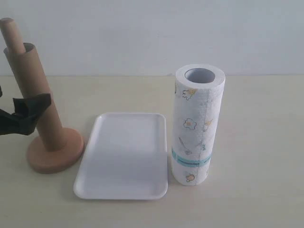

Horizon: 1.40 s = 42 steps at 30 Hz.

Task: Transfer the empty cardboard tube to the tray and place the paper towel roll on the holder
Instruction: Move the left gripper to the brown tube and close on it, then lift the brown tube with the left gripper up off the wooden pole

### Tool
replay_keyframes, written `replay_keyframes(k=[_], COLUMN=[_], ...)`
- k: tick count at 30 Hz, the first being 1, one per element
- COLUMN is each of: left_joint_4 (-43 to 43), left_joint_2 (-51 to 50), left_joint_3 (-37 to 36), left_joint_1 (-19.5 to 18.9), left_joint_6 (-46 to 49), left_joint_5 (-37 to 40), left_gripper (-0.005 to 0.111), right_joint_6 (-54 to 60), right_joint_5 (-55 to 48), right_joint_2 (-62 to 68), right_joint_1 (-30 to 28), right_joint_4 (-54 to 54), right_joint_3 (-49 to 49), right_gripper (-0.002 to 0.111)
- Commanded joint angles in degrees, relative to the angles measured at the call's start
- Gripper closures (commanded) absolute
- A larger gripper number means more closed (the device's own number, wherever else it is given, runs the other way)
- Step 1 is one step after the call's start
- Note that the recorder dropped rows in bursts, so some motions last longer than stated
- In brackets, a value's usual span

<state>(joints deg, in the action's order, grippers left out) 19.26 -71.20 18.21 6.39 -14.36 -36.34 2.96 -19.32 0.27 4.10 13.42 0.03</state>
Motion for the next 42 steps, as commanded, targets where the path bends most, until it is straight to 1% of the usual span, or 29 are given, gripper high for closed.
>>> replay_keyframes(k=[1, 5, 14, 16, 17, 20, 23, 25, 26, 27, 31, 34, 39, 42], left_joint_4=[-2.5, -4.3, -4.9, -4.9, -5.0, -7.0, -7.4, -7.4, -7.3, -7.3, -7.3, -7.3, -7.6, -7.7], left_joint_2=[-5.3, -10.2, -18.1, -19.1, -19.4, -19.6, -19.7, -19.7, -19.7, -19.7, -19.3, -17.2, -10.5, -6.0], left_joint_3=[1.0, 3.4, 8.6, 9.2, 9.2, 9.2, 9.2, 9.2, 9.2, 9.2, 9.2, 9.2, 9.2, 9.2], left_joint_1=[0.0, 0.0, 0.0, 0.0, 0.0, 0.0, 0.0, 0.0, 0.0, 0.0, 0.0, 0.0, 0.0, 0.0], left_joint_6=[4.0, 6.5, 6.7, 6.7, 6.9, 9.3, 11.6, 11.6, 11.6, 11.8, 11.8, 11.5, 11.4, 8.7], left_joint_5=[-5.5, -5.8, -6.3, -6.1, -6.1, -6.1, -5.6, -5.9, -6.1, -6.5, -7.2, -6.8, -4.6, -4.3], left_gripper=[-0.003, -0.003, -0.003, 0.003, 0.008, 0.036, 0.070, 0.089, 0.098, 0.102, 0.103, 0.103, 0.103, 0.103], right_joint_6=[0.3, 0.3, 0.3, 0.4, 0.4, 0.4, 0.4, 0.4, 0.4, 0.4, 0.4, 0.4, 0.4, 0.4], right_joint_5=[0.4, 0.4, 0.4, 0.4, 0.4, 0.4, 0.4, 0.4, 0.4, 0.4, 0.4, 0.4, 0.4, 0.4], right_joint_2=[-0.3, -0.3, -0.3, -0.3, -0.3, -0.3, -0.3, -0.3, -0.3, -0.3, -0.3, -0.3, -0.3, -0.3], right_joint_1=[-0.1, -0.1, -0.1, -0.1, -0.1, -0.1, -0.1, -0.1, -0.1, -0.1, -0.1, -0.1, -0.1, -0.1], right_joint_4=[-0.1, -0.1, -0.1, -0.1, -0.1, -0.1, -0.1, -0.1, -0.1, -0.1, -0.1, -0.1, -0.1, -0.1], right_joint_3=[0.0, 0.0, 0.0, 0.0, 0.0, 0.0, 0.0, 0.0, 0.0, 0.0, 0.0, 0.0, 0.0, 0.0], right_gripper=[0.108, 0.108, 0.108, 0.108, 0.108, 0.108, 0.108, 0.108, 0.108, 0.108, 0.108, 0.108, 0.108, 0.108])
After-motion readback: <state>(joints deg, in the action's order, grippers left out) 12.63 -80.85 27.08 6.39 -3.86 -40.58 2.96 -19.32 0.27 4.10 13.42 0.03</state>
